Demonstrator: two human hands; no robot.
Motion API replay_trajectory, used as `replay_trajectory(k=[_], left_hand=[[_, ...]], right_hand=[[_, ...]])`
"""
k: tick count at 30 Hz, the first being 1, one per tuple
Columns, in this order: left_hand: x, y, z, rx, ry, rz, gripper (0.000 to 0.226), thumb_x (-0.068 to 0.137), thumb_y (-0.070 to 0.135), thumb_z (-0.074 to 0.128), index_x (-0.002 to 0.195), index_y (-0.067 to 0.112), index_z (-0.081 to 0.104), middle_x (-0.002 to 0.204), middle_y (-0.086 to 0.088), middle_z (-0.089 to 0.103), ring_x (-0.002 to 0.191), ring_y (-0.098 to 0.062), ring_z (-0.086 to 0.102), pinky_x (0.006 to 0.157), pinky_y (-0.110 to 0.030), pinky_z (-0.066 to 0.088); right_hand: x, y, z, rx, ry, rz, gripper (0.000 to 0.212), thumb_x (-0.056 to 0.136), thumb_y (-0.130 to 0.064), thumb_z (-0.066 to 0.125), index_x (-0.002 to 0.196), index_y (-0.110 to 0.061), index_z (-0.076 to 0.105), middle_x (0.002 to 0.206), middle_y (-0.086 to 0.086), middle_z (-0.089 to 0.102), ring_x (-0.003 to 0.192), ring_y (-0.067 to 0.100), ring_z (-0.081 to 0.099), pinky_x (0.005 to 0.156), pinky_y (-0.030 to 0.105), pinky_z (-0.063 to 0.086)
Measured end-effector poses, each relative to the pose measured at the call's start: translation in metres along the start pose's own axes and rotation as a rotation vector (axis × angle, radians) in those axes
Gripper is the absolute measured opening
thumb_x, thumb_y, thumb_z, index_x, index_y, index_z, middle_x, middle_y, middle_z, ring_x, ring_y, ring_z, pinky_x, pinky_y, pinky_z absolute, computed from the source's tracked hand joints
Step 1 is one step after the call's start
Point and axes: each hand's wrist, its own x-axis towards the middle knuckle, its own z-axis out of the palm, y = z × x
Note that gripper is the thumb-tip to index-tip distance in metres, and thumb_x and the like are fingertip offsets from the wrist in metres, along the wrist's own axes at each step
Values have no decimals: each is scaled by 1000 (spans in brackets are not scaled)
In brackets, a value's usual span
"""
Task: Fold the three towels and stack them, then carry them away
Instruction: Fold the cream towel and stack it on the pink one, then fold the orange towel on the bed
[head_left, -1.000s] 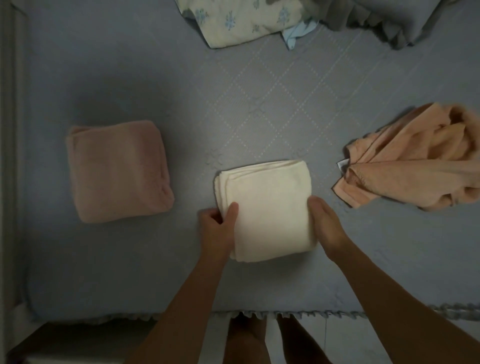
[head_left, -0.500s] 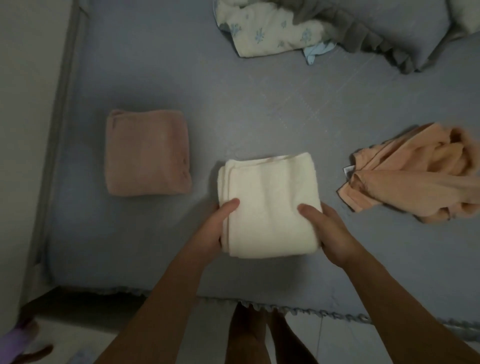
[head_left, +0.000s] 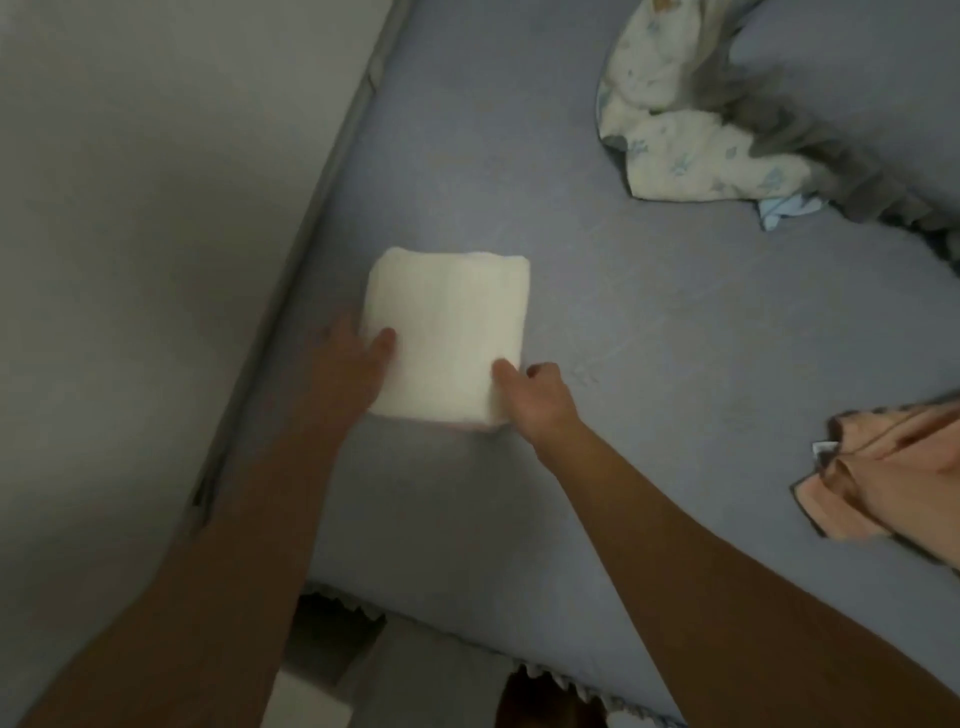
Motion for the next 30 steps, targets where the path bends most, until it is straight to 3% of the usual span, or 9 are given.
replay_trajectory(k=[2,4,6,7,10,18,24,28,30], left_hand=[[-3,-7,12,230,117,203,58,98,30,53,149,7,35,155,-22,33,139,-39,38,113,-44,32],[-7,-5,23,323,214,407,58,98,29,50,151,12,33,159,-21,24,146,-39,25,118,-48,23],[-8,-7,37,402,181,482,58,99,34,42,153,18,29,162,-18,17,150,-37,15,118,-51,16],[-6,-10,44,431,126,481,59,100,37,38,155,20,25,164,-15,13,151,-35,11,119,-53,14],[9,-26,61,534,45,455,60,102,40,31,157,23,12,165,-9,4,152,-30,4,118,-55,13],[43,-46,91,584,39,443,62,101,42,27,157,25,8,166,-9,2,152,-30,4,119,-56,14],[36,-36,79,618,6,449,62,99,44,24,156,23,17,165,-11,8,151,-35,12,114,-61,21],[27,-23,79,583,60,444,57,99,35,39,153,16,30,162,-19,19,147,-43,18,112,-67,19],[17,-11,79,551,127,442,60,93,32,36,149,9,36,159,-23,24,145,-45,22,112,-68,17]], right_hand=[[1,2,10,-147,212,-127,68,91,-35,54,147,-8,28,149,20,33,135,39,35,111,48,33],[-3,0,17,-443,384,-517,73,87,-26,53,152,-12,21,157,20,21,143,39,20,115,48,23],[0,0,21,-748,349,-766,73,90,-31,46,155,-17,14,162,17,8,148,38,7,118,48,15],[5,1,22,-867,280,-782,71,95,-37,41,156,-19,9,163,16,0,149,37,0,119,50,12],[30,15,25,-1057,117,-659,71,100,-48,27,155,-19,-7,162,12,-18,149,33,-14,121,52,9],[67,15,39,-1171,36,-514,73,100,-52,20,152,-21,-19,158,10,-30,147,32,-22,120,53,1],[22,40,-14,-1014,-71,-594,68,100,-44,31,155,-25,-3,164,7,-8,151,29,-3,120,48,5],[-10,125,-94,-918,27,-286,74,98,-37,41,156,-18,-1,164,9,4,150,26,8,122,42,11],[-23,165,-140,-880,110,-141,74,97,-35,43,156,-14,3,164,11,8,150,27,11,121,40,14]])
